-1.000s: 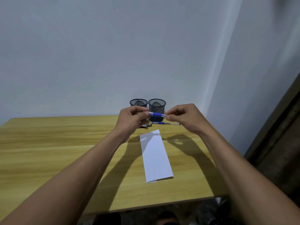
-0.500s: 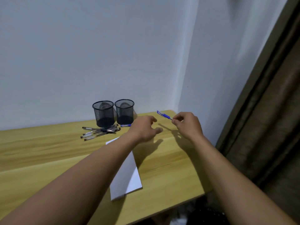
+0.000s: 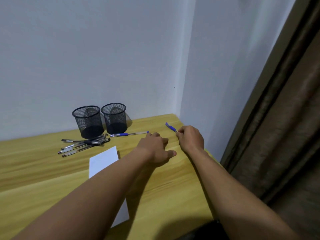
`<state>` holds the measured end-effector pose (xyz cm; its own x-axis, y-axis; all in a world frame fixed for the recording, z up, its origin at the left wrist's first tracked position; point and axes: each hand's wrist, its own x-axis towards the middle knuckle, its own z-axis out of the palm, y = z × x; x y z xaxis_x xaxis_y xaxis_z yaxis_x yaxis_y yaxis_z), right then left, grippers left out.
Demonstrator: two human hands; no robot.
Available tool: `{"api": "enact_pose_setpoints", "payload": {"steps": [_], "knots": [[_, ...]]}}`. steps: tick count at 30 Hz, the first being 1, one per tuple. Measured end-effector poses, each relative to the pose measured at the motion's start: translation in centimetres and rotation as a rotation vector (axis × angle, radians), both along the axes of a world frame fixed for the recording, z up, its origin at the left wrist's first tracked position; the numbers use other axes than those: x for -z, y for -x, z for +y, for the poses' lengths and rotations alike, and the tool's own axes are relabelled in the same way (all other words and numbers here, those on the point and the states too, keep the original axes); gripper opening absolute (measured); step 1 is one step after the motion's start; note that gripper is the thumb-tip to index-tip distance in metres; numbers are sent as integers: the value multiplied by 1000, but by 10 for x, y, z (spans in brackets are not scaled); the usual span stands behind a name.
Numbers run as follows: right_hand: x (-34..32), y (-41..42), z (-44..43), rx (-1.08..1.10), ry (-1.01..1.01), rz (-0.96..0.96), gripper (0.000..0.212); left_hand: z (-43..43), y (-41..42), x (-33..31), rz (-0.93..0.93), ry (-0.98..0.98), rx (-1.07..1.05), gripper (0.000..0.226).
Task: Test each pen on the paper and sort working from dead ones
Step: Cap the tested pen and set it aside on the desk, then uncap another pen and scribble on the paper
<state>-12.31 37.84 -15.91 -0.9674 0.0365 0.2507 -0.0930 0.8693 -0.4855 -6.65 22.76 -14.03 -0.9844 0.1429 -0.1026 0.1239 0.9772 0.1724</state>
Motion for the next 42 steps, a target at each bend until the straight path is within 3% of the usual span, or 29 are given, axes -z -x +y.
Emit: {"api": "enact_pose_setpoints", "payload": {"steps": [6,12,20,24,30,37,42], "knots": [[-6,-8,5,-32,-8,19,36,0,-2,-2,-28,-1,6,67],[-30,-17,-1,-142,21,57,37,-24,-10,-17,94,-239,-29,66],[-38,-24,-69,-415,-52,-50,42,-99,-11,-26,241,-171,-193,45],[-23,-17,-102,-479,-171,-120,47,-118,-6,-20,243,-61,-224,14],[-11,-6,-118,-464,-319,28,24,-128,6,-10,290,43,-184,11],[-24,-11,-103,-451,-108,51,13,-129,1,-18,337,27,-126,14],[-51,-29,-85,-453,228,-13,6,-126,-25,-41,377,-119,-124,10]]}}
